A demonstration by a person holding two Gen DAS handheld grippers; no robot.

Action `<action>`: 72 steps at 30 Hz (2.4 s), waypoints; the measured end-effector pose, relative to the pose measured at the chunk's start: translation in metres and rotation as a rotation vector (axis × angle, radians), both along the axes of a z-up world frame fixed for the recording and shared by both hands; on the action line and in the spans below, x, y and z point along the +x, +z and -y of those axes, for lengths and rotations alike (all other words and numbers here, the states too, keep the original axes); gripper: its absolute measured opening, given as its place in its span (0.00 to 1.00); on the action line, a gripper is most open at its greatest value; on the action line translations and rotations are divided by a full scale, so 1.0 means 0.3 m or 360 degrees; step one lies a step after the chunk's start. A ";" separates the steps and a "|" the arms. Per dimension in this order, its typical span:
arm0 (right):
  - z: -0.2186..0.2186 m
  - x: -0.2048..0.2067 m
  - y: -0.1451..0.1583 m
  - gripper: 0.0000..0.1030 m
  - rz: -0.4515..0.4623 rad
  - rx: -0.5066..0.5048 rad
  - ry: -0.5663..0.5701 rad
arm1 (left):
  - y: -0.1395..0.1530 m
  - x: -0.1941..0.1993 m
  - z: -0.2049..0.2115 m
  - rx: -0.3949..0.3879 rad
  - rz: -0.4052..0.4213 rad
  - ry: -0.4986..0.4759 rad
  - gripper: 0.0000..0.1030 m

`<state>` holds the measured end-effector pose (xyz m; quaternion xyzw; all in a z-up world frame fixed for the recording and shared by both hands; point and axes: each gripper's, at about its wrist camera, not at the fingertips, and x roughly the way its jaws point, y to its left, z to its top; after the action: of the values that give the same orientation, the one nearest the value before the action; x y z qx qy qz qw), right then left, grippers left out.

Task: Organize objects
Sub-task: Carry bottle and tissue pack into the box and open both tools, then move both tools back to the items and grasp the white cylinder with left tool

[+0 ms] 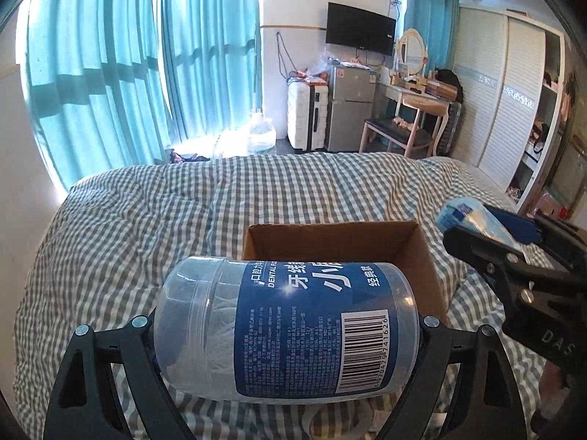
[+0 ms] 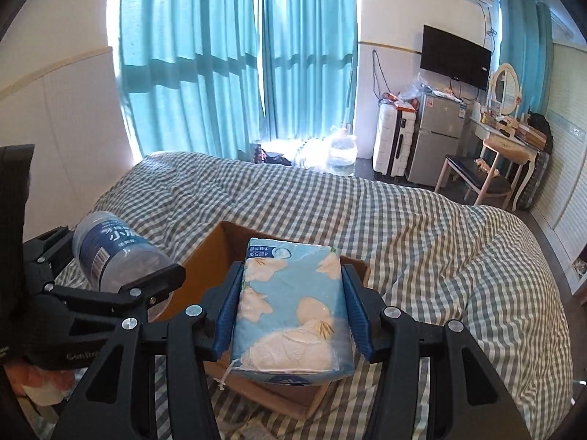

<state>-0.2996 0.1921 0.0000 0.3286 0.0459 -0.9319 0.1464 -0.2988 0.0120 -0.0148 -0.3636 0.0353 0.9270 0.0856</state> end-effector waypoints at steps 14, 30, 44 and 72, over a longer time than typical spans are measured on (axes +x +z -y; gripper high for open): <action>0.033 -0.249 -0.241 0.50 0.0200 0.0013 0.0002 | -0.246 -0.148 -0.125 -0.0107 0.0147 -0.0177 0.88; 0.011 -0.236 -0.232 0.73 0.0184 -0.0042 -0.0039 | -0.283 -0.157 -0.105 -0.0074 0.0193 -0.0148 0.97; -0.107 0.040 0.133 0.90 -0.0075 -0.0128 -0.0181 | 0.030 0.054 -0.058 -0.0049 -0.0001 0.0005 0.99; -0.110 0.791 0.085 0.97 -0.0263 0.0169 0.0098 | 0.068 0.674 0.094 -0.0125 -0.0101 0.0437 1.00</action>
<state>-0.0623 0.2250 0.0254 0.2562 0.1172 -0.9472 0.1530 -0.0965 -0.0161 0.0057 -0.3385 0.0241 0.9389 -0.0573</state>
